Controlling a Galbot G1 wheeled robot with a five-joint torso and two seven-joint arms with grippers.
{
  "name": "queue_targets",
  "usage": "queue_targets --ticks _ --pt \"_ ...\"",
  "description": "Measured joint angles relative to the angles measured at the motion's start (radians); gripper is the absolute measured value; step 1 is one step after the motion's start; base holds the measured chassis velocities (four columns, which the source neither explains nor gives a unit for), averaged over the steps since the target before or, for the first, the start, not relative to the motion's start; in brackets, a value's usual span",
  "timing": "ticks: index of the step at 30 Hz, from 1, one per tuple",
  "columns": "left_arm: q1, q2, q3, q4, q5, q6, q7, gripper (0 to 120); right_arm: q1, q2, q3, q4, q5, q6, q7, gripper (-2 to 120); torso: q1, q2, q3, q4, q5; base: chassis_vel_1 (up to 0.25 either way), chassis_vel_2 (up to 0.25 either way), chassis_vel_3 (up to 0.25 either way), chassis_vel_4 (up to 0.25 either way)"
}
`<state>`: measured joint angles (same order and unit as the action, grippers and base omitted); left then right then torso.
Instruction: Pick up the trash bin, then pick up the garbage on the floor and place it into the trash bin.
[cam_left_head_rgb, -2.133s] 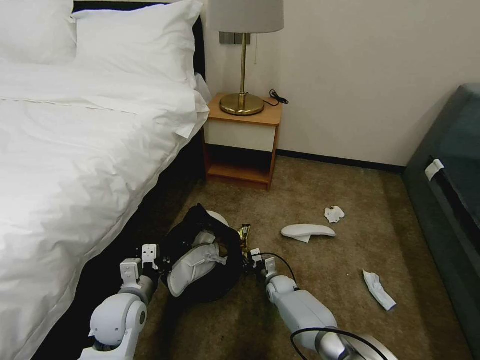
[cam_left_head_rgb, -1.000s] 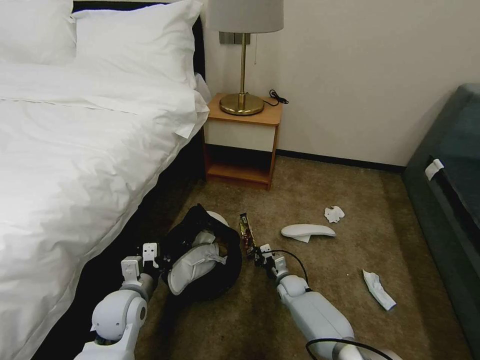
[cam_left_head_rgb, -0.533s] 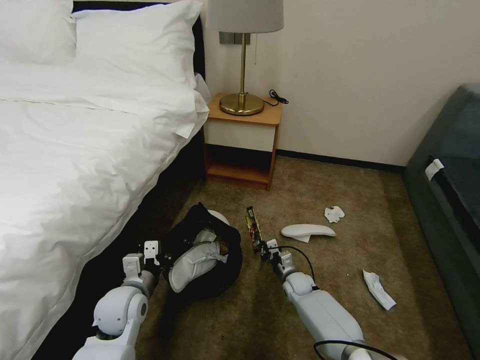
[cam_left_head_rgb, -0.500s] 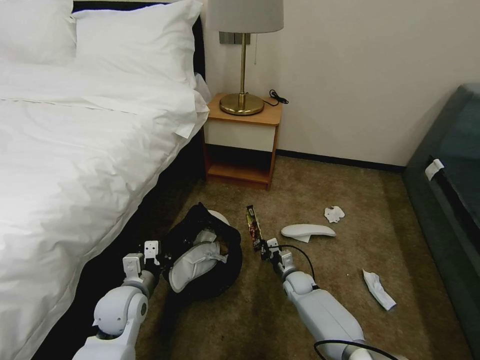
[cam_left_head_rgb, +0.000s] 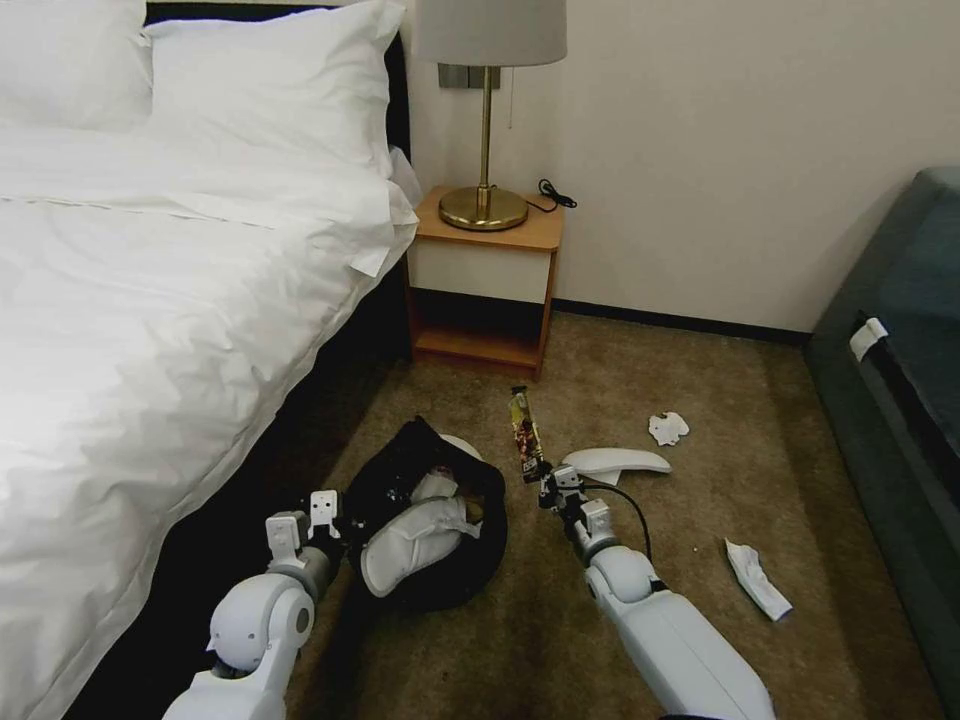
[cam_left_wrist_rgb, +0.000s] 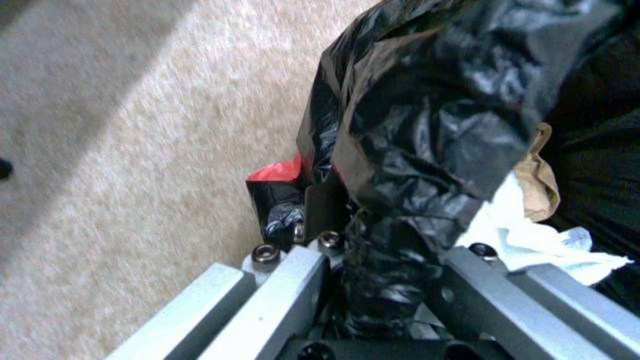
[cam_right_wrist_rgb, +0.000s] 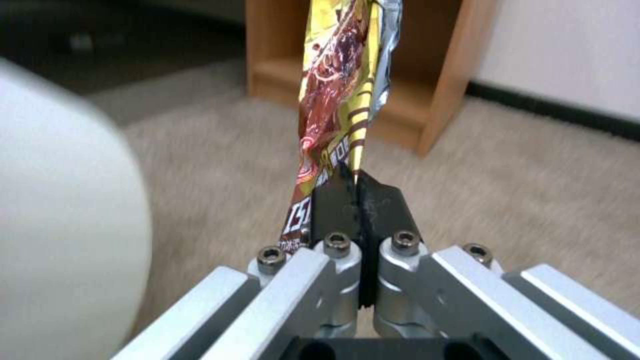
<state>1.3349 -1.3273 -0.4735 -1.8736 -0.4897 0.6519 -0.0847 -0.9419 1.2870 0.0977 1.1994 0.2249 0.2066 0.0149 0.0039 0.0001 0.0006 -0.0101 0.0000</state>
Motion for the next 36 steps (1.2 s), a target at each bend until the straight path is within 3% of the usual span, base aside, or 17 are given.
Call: queue_targets --ticks 1,5,9,15,22,31,36 --pt "0.000 0.021 0.017 -0.007 -0.064 0.031 -0.034 0 -0.028 -0.012 0.029 0.064 -0.008 0.004 0.007 0 0.000 0.000 0.000 -0.0001 -0.0001 0.000 0.000 0.000 0.000" --pt "-0.003 0.043 0.028 -0.021 -0.113 0.055 -0.058 0 -0.044 -0.022 0.052 0.108 -0.026 0.016 0.008 0 0.000 0.000 0.000 0.0000 0.0000 0.000 0.000 0.000 0.000" --pt "-0.021 0.110 0.058 -0.038 -0.209 0.083 -0.103 0 -0.066 -0.027 0.125 0.181 -0.106 0.081 0.006 0 0.000 0.000 0.000 0.0000 -0.0001 0.000 0.000 0.000 0.000" --pt "-0.039 0.171 0.084 -0.027 -0.252 0.087 -0.103 0 -0.094 -0.013 0.160 0.239 -0.159 0.141 -0.002 0 0.000 0.000 0.000 -0.0001 -0.0002 0.000 0.000 0.000 0.000" --pt "-0.050 0.235 0.104 -0.027 -0.288 0.087 -0.064 0 -0.124 -0.004 0.145 0.331 -0.199 0.189 -0.018 0 0.000 0.000 0.000 -0.0003 -0.0002 0.000 0.000 0.000 0.000" --pt "-0.043 0.287 0.119 -0.024 -0.298 0.085 -0.049 0 -0.188 -0.035 0.055 0.495 -0.237 0.193 -0.030 0 0.000 0.000 0.000 -0.0002 -0.0001 0.000 0.000 0.000 0.000" --pt "-0.047 0.295 0.120 -0.018 -0.298 0.085 -0.050 0 -0.225 -0.062 0.018 0.544 -0.259 0.192 -0.035 0 0.000 0.000 0.000 0.0000 -0.0001 0.000 0.000 0.000 0.000"
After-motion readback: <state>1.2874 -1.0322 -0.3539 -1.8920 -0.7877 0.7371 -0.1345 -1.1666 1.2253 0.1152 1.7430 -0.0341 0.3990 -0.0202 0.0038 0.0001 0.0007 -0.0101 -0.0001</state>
